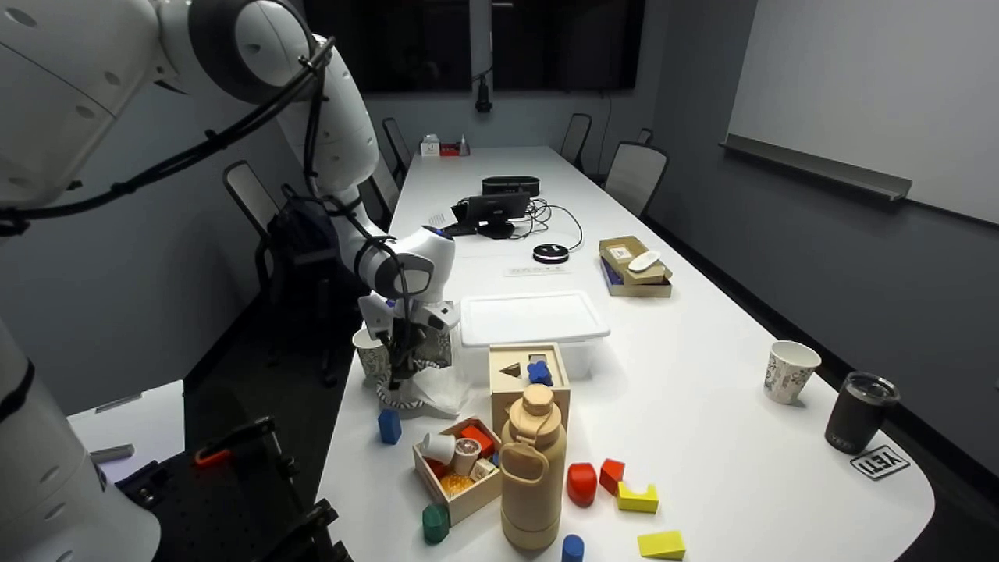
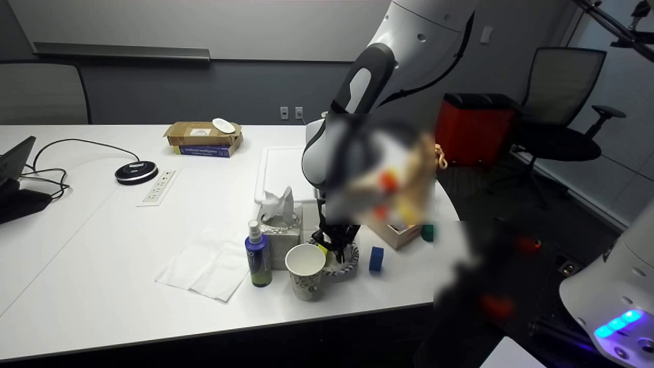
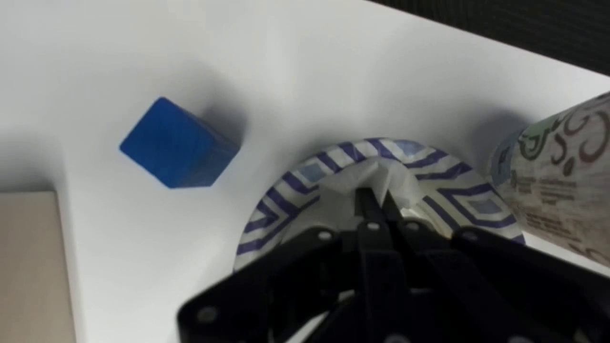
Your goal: Use the tissue to wipe the bowl
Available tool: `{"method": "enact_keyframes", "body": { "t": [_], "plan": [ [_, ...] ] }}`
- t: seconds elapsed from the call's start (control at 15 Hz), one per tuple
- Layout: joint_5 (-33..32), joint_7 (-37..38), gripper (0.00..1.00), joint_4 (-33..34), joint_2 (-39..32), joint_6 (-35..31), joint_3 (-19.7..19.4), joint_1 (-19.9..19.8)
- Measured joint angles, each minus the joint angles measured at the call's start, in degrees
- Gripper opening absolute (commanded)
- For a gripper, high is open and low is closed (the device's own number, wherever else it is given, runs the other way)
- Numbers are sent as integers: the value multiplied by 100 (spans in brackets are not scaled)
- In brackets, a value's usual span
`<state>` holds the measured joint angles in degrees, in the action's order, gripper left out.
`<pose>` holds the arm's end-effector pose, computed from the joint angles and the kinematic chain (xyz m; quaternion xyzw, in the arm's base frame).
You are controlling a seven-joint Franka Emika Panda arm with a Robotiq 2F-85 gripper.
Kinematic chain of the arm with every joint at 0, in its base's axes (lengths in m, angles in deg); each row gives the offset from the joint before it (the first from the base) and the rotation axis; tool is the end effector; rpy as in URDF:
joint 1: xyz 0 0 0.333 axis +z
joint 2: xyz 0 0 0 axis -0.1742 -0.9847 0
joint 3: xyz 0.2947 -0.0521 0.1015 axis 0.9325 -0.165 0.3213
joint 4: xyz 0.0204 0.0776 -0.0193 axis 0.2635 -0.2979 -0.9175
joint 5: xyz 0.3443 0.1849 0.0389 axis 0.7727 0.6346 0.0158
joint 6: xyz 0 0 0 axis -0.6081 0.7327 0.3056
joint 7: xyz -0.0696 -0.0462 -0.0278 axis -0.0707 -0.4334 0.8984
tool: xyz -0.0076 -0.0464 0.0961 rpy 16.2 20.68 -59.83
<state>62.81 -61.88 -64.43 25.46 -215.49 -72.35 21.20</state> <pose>0.5157 0.1349 0.0266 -0.9733 0.1496 0.1717 0.0297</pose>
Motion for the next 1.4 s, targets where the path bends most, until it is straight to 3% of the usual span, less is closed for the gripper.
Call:
{"method": "enact_keyframes", "body": {
  "t": [0.4, 0.93, 1.4],
  "plan": [
    [192, -11, 0, 0, 53, -24, 236, -94],
    [78, 18, 0, -50, 90, -690, 46, 51],
    [-271, 223, 0, -188, 451, 25, -162, 308]
  ]
}}
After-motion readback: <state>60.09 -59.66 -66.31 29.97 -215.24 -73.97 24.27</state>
